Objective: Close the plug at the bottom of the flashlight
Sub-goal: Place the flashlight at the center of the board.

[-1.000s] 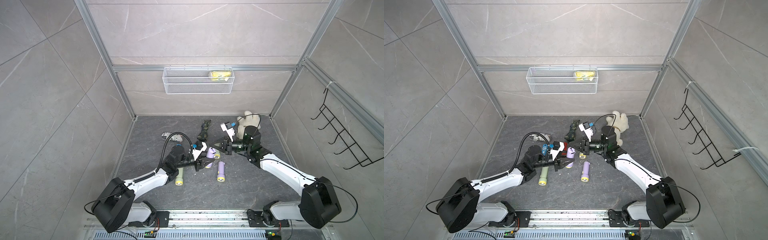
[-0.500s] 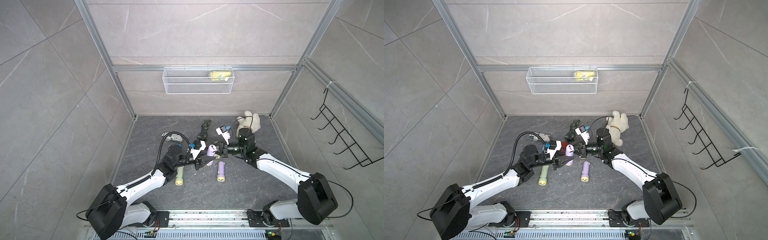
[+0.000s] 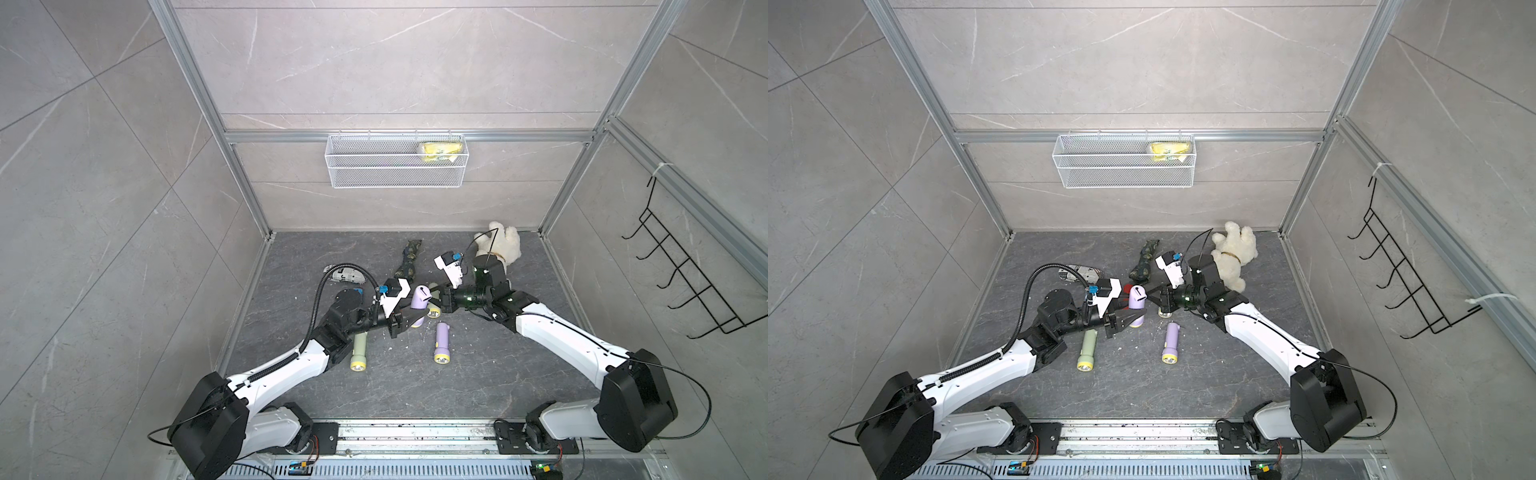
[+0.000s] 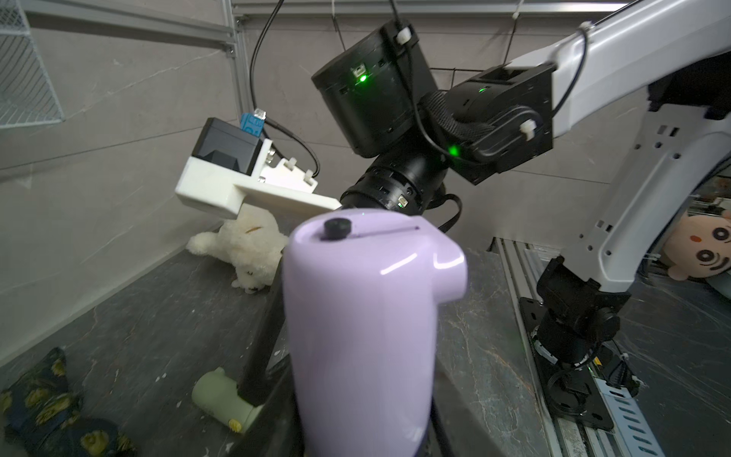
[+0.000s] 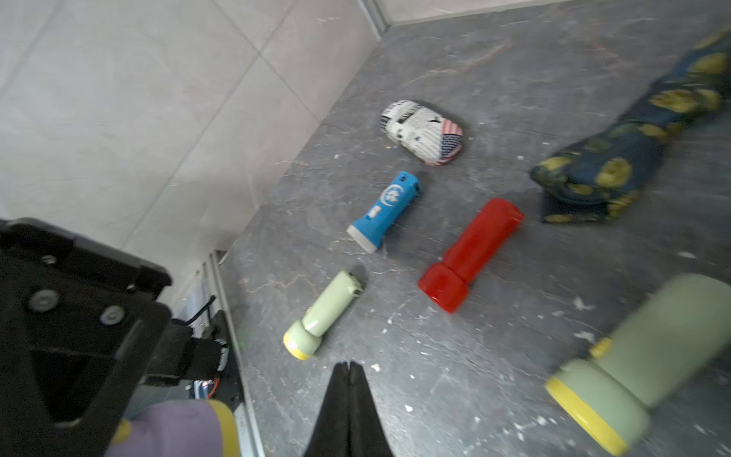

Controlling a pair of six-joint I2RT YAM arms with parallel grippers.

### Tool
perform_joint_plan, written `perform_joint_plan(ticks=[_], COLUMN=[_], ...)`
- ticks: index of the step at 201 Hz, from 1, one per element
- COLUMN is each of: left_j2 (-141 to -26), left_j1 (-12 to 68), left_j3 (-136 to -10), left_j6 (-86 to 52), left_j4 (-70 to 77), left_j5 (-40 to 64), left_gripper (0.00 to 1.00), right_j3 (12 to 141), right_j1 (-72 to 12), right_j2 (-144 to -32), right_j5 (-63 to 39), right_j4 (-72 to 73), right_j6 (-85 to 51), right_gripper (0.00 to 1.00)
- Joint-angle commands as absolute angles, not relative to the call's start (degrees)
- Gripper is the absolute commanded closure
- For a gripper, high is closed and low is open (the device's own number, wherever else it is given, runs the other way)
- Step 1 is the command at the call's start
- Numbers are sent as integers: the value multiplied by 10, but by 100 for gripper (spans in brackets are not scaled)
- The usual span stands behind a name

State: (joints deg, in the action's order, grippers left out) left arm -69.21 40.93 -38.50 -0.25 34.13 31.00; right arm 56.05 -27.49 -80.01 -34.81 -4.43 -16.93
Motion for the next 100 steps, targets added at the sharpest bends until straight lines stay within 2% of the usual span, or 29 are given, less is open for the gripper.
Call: perform_joint_plan(ticks=[1, 26, 87, 100], left_j2=[-675, -702, -745, -747], left_j1=[410, 412, 426, 433], left_j3=[-451, -505, -581, -587], left_j6=[-12, -46, -156, -177], left_j4=[230, 113, -44, -68], left_j5=[203, 127, 13, -14], left_gripper=[100, 100, 100, 100], right_j3=[585, 589, 589, 586], right_j1=[-277, -277, -277, -276], right_j2=[-789, -794, -788, -781], right_j5=[-224, -188, -101, -77], right_j4=[-120, -140, -169, -173], right_j6=[-155, -156, -166, -170], right_gripper=[94, 94, 93, 82])
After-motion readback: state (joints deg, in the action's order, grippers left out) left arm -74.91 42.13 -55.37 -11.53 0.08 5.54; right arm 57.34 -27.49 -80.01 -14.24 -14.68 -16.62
